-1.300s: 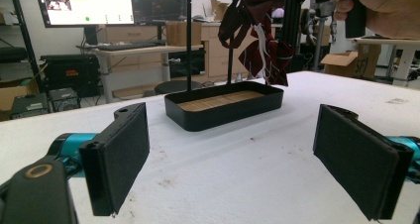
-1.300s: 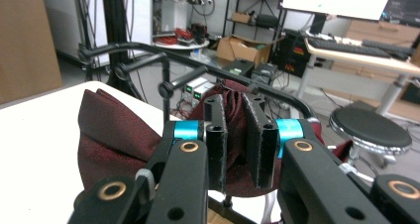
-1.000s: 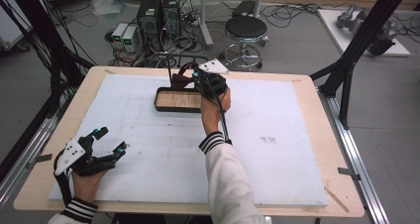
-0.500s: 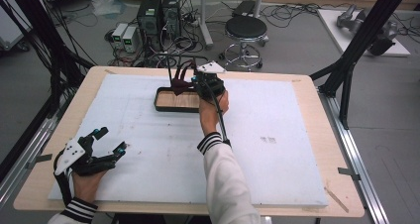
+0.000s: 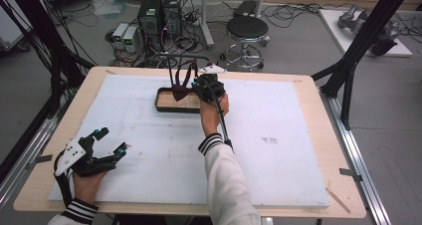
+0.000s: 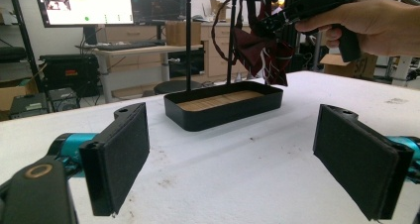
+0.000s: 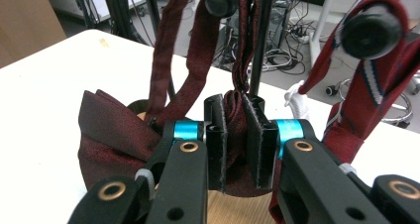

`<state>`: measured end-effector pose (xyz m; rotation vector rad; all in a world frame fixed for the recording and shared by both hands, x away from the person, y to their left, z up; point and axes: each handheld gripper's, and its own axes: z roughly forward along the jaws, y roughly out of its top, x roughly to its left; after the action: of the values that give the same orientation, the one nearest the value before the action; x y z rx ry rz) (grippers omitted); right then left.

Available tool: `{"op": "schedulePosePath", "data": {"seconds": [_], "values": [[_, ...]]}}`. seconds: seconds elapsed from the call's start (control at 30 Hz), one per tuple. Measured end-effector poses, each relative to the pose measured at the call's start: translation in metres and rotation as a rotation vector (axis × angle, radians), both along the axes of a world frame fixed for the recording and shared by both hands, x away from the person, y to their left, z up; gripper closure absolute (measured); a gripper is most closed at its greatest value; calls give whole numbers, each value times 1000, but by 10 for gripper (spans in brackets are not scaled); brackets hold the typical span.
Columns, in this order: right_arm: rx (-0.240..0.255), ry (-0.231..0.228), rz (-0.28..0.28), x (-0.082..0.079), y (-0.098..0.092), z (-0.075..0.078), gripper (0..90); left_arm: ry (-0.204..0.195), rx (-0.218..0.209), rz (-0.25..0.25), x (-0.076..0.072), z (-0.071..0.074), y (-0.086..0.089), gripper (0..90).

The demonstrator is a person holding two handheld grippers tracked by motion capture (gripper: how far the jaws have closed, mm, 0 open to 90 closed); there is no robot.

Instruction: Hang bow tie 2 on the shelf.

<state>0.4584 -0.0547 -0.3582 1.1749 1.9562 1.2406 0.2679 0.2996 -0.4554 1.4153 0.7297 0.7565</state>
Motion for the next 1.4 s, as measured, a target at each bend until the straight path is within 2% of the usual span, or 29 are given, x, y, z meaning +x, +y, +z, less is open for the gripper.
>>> {"op": "schedulePosePath", "data": {"seconds": [0.23, 0.67, 0.7, 0.83, 1.0, 1.13, 1.2, 1.27, 1.4], "values": [[-14, 36, 16, 3, -1, -4, 804, -2, 0, -1, 0, 0, 0, 147], [-8, 38, 41, 2, -3, -4, 769, -3, 0, 1, 0, 0, 0, 147], [-14, 35, 43, 2, -3, -4, 741, -2, 1, 2, 0, 0, 0, 147], [-42, 28, 64, 1, 0, -3, 531, 3, 4, 4, 0, 0, -1, 148], [-28, -10, 75, -3, 1, 1, 303, 3, 9, 2, 0, 0, 0, 148], [4, -31, 108, -11, -1, 5, 204, 3, 6, 2, 0, 0, -1, 148], [26, -34, 132, -19, -4, 6, 163, 0, 7, 2, 0, 0, -1, 148], [30, -56, 145, -28, -8, 8, 121, -1, 9, 2, 0, 0, -1, 148], [66, -96, 174, -51, -23, 13, 111, -2, 10, 0, 0, 0, -1, 148]]}}
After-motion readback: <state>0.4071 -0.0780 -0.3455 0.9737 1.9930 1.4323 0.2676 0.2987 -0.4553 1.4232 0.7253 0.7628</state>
